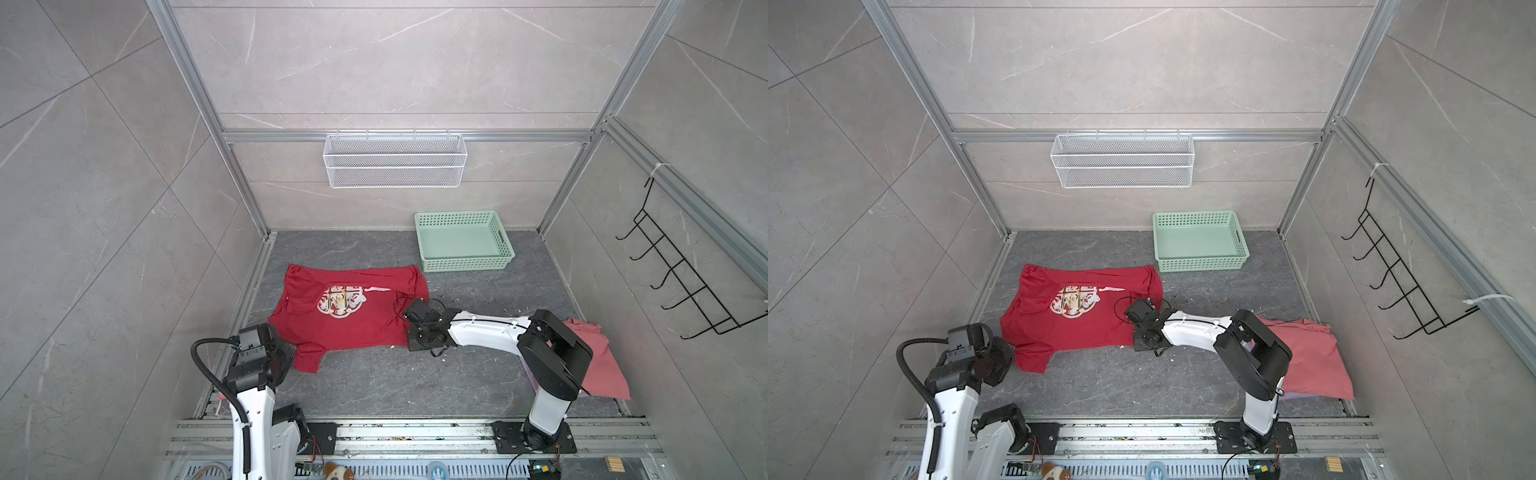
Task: Fold and stack the t-shirts
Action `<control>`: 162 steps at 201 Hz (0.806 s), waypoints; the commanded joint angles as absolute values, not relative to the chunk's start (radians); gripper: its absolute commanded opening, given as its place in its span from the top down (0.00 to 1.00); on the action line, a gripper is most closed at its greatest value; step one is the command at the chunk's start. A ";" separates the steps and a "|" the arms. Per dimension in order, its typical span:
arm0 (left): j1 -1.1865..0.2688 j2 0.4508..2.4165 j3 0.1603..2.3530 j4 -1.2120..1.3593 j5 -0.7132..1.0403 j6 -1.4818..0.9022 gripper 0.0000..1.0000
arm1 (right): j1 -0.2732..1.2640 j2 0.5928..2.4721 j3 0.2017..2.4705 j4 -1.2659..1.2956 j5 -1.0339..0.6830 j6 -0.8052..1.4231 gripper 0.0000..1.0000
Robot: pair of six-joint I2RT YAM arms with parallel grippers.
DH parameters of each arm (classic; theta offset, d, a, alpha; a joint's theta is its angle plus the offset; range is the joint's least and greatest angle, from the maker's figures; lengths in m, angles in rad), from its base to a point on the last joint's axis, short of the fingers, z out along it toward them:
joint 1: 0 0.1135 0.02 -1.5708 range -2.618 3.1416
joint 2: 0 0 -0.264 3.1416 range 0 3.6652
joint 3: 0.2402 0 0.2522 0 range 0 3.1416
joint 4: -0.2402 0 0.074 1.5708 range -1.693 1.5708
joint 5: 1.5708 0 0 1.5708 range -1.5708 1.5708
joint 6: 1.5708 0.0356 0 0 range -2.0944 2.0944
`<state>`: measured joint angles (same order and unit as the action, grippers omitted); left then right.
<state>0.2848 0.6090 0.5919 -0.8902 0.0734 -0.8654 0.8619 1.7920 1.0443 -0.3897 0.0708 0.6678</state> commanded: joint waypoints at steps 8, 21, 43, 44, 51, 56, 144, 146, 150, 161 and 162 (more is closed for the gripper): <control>0.284 0.556 0.666 -0.989 0.047 -0.882 1.00 | 0.871 1.704 1.016 -0.464 0.038 0.638 1.00; 0.283 0.576 0.692 -0.974 0.064 -0.877 1.00 | 0.870 1.671 1.023 -0.468 0.045 0.640 1.00; 0.284 0.649 0.721 -0.893 0.109 -0.861 1.00 | 0.869 1.654 1.070 -0.469 0.064 0.665 1.00; 0.284 0.653 0.723 -0.888 0.111 -0.860 1.00 | 0.868 1.654 1.073 -0.470 0.065 0.665 1.00; 0.283 0.687 0.731 -0.853 0.121 -0.847 1.00 | 0.869 1.659 1.091 -0.473 0.076 0.674 1.00; 0.284 0.712 0.738 -0.829 0.125 -0.840 1.00 | 0.868 1.663 1.108 -0.478 0.088 0.678 1.00; 0.281 1.117 0.882 -0.502 0.244 -0.737 1.00 | 0.711 1.789 1.258 -0.417 0.038 0.680 1.00; 0.281 1.126 0.889 -0.499 0.245 -0.736 1.00 | 0.710 1.795 1.268 -0.421 0.039 0.677 1.00; 0.281 1.142 0.898 -0.492 0.245 -0.733 1.00 | 0.709 1.806 1.283 -0.428 0.043 0.672 1.00; 0.281 1.188 0.923 -0.475 0.251 -0.730 1.00 | 0.702 1.838 1.323 -0.444 0.053 0.663 1.00; 0.281 1.194 0.926 -0.472 0.252 -0.730 1.00 | 0.701 1.841 1.326 -0.445 0.054 0.662 1.00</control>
